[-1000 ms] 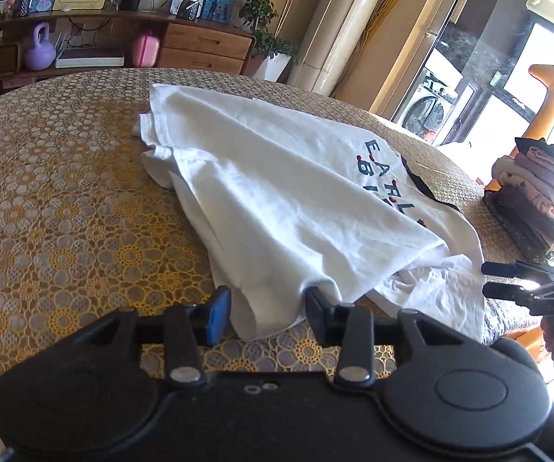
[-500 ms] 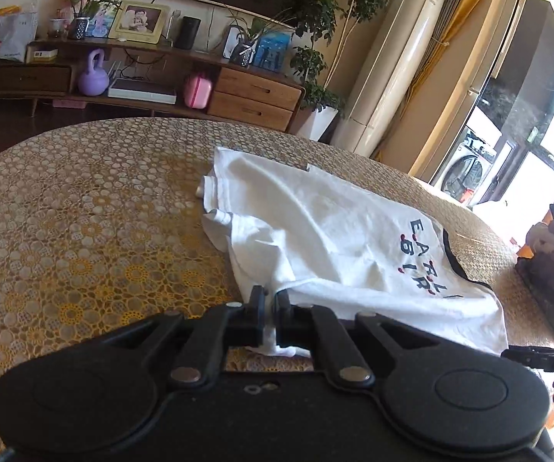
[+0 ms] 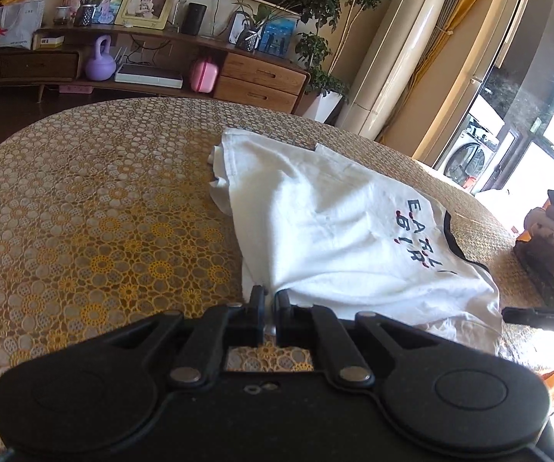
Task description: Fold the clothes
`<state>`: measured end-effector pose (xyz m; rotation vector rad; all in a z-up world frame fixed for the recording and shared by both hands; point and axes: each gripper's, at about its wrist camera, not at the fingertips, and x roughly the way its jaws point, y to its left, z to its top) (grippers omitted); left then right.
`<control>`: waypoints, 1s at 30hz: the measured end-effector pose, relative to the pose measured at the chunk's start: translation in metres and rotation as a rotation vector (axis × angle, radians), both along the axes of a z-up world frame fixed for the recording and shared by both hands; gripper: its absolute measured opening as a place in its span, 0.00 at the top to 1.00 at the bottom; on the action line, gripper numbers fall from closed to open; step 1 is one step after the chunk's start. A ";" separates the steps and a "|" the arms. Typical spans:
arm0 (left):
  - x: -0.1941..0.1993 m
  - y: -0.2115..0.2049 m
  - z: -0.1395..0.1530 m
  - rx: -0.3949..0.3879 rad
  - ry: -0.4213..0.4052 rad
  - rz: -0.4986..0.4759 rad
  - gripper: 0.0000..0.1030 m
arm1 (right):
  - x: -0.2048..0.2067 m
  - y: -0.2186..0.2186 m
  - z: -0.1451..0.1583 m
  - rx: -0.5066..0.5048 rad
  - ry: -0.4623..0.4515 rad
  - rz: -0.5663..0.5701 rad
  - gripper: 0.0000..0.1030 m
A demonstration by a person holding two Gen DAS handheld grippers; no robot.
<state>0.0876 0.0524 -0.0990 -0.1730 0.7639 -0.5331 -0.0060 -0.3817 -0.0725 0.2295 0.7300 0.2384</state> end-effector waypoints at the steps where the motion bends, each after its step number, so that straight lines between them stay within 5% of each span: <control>1: -0.004 0.002 0.000 -0.011 0.011 0.002 0.00 | 0.004 -0.004 0.004 -0.021 -0.007 -0.005 0.72; 4: -0.019 0.004 0.003 -0.012 0.023 -0.010 0.00 | 0.019 -0.011 0.012 -0.106 -0.049 -0.001 0.32; 9: -0.043 0.012 0.008 0.008 0.033 0.001 0.00 | 0.053 -0.023 0.009 -0.137 -0.038 0.026 0.31; 15: -0.053 0.063 0.014 0.012 0.052 0.163 0.00 | 0.083 -0.023 -0.008 -0.134 0.006 0.040 0.31; 18: -0.051 0.065 0.016 -0.023 0.064 0.096 0.00 | 0.079 -0.024 -0.007 -0.105 -0.001 0.033 0.31; 22: -0.046 0.040 0.012 0.058 0.016 0.016 0.00 | 0.070 -0.027 -0.005 -0.057 -0.012 0.021 0.31; 30: -0.021 0.027 -0.008 0.049 0.052 -0.029 0.00 | 0.036 -0.019 0.002 0.019 -0.011 0.051 0.31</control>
